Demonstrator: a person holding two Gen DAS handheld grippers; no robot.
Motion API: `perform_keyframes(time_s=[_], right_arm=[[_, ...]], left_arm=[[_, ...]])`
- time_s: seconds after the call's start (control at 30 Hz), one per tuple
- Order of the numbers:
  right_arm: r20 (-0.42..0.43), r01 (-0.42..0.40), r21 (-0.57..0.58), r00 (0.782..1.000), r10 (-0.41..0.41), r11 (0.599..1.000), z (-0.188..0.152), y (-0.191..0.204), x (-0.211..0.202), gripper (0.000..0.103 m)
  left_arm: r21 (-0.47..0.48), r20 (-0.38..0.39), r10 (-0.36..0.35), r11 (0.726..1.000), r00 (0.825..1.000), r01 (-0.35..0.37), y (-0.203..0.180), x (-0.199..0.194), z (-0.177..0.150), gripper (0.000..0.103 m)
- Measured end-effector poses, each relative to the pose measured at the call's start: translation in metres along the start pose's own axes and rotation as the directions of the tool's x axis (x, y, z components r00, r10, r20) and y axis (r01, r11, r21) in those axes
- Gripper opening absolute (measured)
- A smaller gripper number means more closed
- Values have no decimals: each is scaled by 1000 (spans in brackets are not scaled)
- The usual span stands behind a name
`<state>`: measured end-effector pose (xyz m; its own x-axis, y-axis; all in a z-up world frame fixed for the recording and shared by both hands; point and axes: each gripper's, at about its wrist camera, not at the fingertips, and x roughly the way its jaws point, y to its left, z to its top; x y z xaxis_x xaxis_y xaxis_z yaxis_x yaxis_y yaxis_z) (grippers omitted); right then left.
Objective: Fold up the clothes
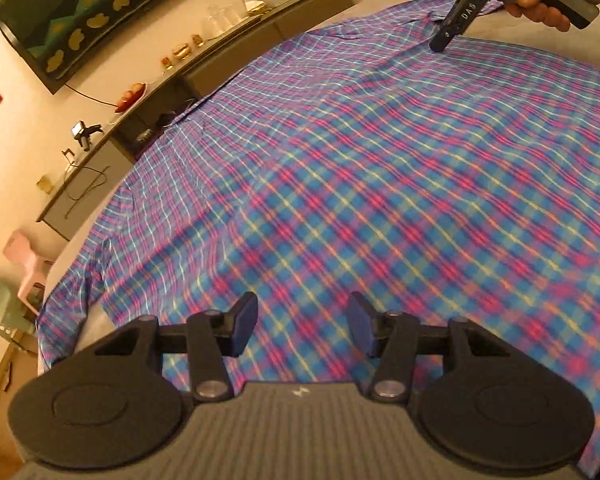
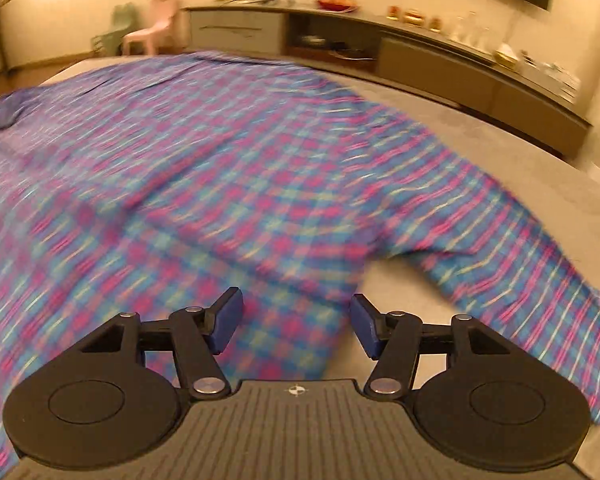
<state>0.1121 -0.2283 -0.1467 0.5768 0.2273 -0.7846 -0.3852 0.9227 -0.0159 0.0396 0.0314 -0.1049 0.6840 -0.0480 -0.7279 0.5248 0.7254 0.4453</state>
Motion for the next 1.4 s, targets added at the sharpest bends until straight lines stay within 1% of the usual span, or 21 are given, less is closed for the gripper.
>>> perform_keyframes(time_s=[0.07,0.2,0.27,0.33,0.37,0.43,0.5,0.57,0.63,0.7,0.77,0.87,0.9,0.97,1.0,1.03,1.1,1.2,1.27,1.33,1.4], right_arm=[[-2,4,22,1000,-4,1000,4,-17,4,61],[-6,12,65,1000,-11,998,12,-52,13,62],[-8,16,87,1000,-15,996,16,-69,18,63],[39,57,151,997,-64,987,11,-97,-6,64],[62,77,185,994,-89,980,8,-111,-18,66],[111,135,264,979,-169,955,-1,-141,-46,83],[138,229,351,946,-292,908,-17,-173,-75,88],[103,320,421,913,-395,849,-39,-201,-87,90],[65,333,488,908,-415,807,-59,-223,-84,90],[43,326,498,916,-398,804,-71,-234,-72,91],[33,338,496,913,-407,799,-78,-238,-61,91],[14,321,543,920,-391,776,-80,-246,-45,91],[22,283,585,931,-363,760,-81,-252,-42,87],[64,223,622,941,-332,751,-76,-253,-39,63],[76,198,628,947,-312,752,-72,-254,-37,36],[84,188,629,948,-306,754,-69,-253,-36,19],[124,203,584,935,-333,786,-59,-236,-39,5],[247,219,452,901,-357,865,-37,-189,-60,3],[384,176,319,874,-297,931,-26,-136,-82,3],[479,112,185,857,-189,976,-21,-79,-97,3],[475,109,80,870,-134,991,-19,-36,-88,3]], left_arm=[[32,-13,-52,998,999,52,-9,-7,1,25],[160,-5,-158,975,987,157,-35,-41,-22,16],[163,17,-218,963,976,212,-34,-59,-31,24],[145,59,-246,961,968,235,-27,-76,-37,53],[120,100,-215,972,971,203,-20,-84,-35,58],[46,184,-159,987,970,153,1,-100,-25,60],[-43,273,-108,991,956,125,22,-116,-7,67],[-114,341,-73,987,937,118,37,-129,15,75],[-139,386,-87,979,918,152,45,-139,38,77],[-135,418,-115,973,901,186,46,-147,65,80],[-126,439,-148,967,886,224,41,-152,90,82],[-113,457,-232,943,859,314,32,-157,122,85],[-109,456,-252,936,854,335,28,-154,131,86],[-101,451,-282,927,847,362,18,-149,148,87],[-100,449,-290,923,845,371,14,-146,156,87],[-106,448,-294,920,844,376,11,-143,163,87],[-127,448,-298,912,843,390,8,-135,175,87],[-206,448,-288,888,847,411,15,-114,192,91],[-282,444,-297,849,845,446,24,-89,200,99],[-370,429,-318,792,845,486,30,-53,205,103],[-457,414,-363,710,835,536,29,-13,208,103]])
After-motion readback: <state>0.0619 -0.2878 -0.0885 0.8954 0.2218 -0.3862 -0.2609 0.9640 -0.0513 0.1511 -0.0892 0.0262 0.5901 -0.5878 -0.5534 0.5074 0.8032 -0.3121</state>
